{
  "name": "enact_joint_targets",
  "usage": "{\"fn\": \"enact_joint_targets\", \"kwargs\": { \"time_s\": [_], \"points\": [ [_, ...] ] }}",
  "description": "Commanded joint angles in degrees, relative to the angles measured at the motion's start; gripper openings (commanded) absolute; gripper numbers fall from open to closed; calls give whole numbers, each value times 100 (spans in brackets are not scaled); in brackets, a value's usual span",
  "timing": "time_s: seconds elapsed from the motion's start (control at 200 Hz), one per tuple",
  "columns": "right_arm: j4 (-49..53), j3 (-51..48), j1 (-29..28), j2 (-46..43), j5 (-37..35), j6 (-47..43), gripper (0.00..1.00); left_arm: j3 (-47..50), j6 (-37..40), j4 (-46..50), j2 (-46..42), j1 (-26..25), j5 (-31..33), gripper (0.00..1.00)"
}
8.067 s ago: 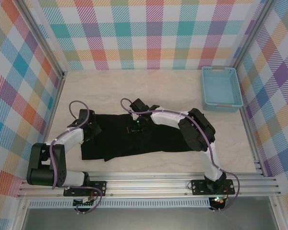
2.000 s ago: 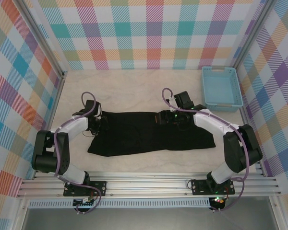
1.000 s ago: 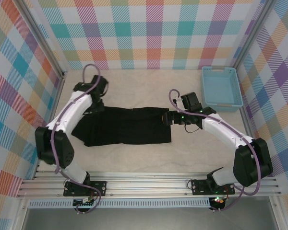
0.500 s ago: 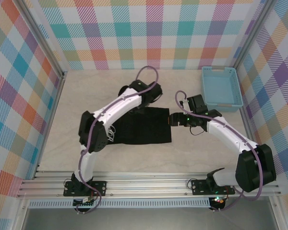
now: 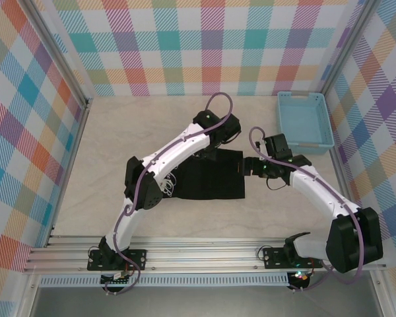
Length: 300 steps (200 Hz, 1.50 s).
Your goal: Fold the inside-out t-shirt
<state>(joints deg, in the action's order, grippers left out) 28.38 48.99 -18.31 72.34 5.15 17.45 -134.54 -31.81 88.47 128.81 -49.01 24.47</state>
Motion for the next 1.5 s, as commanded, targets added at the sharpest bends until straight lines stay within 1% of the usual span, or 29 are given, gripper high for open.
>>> {"fn": "enact_joint_targets", "kwargs": {
  "time_s": [0.0,0.18,0.455,0.74,0.94,1.13,1.29,1.495],
  "points": [
    [-9,-97,104,220,73,200,82,-222,103,160,-210,-39,-224,0],
    [-247,-82,110,721,379,335,79,-252,132,-80,-357,-42,-489,0],
    [-425,-135,116,1099,425,341,76,-518,193,-210,-445,-30,-769,0],
    [-649,-222,117,1476,470,426,73,-513,194,-435,-398,-21,-1149,0],
    [-789,-232,121,1803,547,456,70,-521,195,-536,-396,-7,-1141,0],
    [-964,-254,117,2002,752,570,68,-512,183,-676,-443,23,-1223,0],
    [-1027,-264,117,2130,786,592,66,-465,143,-879,-422,15,-1519,0],
    [-972,-261,117,1999,778,593,66,-450,103,-1033,-377,15,-1677,0]
  ]
}}
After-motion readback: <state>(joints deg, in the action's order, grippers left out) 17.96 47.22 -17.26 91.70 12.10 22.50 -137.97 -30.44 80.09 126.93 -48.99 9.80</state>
